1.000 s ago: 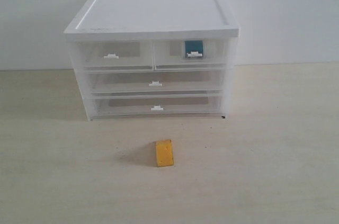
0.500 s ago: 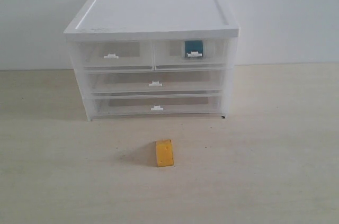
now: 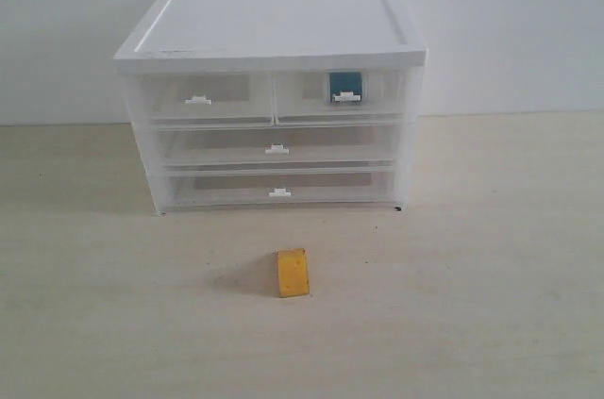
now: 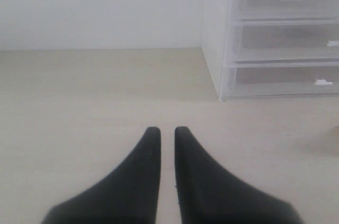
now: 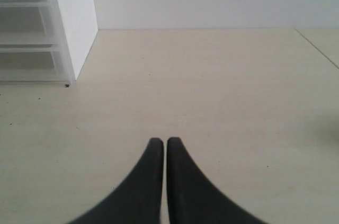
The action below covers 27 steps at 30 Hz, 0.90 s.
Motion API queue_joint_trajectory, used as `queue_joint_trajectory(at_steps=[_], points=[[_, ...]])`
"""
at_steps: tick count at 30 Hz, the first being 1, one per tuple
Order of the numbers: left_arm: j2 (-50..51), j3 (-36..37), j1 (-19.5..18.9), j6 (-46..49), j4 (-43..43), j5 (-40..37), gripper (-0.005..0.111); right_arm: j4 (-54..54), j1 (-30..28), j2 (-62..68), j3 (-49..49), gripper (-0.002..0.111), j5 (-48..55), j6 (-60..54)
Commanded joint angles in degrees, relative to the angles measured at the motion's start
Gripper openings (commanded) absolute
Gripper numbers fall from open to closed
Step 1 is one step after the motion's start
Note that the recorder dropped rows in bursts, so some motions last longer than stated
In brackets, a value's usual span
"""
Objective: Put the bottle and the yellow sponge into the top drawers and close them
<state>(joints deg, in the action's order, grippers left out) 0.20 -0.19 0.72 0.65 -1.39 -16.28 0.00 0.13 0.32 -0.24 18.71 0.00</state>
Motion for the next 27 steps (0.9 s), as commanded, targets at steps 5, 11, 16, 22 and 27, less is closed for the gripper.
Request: queue_joint_trajectory(at_steps=[5, 11, 16, 22, 27], points=[[-0.2, 0.2, -0.1, 0.2, -0.1, 0.2, 0.01, -0.5, -0.1, -0.3, 0.2, 0.0, -0.3, -0.5], [-0.2, 0.2, -0.1, 0.2, -0.1, 0.2, 0.01, -0.5, -0.1, -0.3, 0.2, 0.0, -0.4, -0.5], [-0.2, 0.2, -0.1, 0.2, -0.1, 0.2, 0.01, -0.5, -0.1, -0.3, 0.2, 0.0, -0.2, -0.3], [-0.2, 0.2, -0.1, 0.2, -0.1, 0.3, 0.01, -0.5, -0.1, -0.3, 0.2, 0.0, -0.2, -0.3], [-0.2, 0.2, -0.1, 0.4, 0.1, 0.5, 0.01, -0.5, -0.1, -0.3, 0.2, 0.0, -0.2, -0.3]])
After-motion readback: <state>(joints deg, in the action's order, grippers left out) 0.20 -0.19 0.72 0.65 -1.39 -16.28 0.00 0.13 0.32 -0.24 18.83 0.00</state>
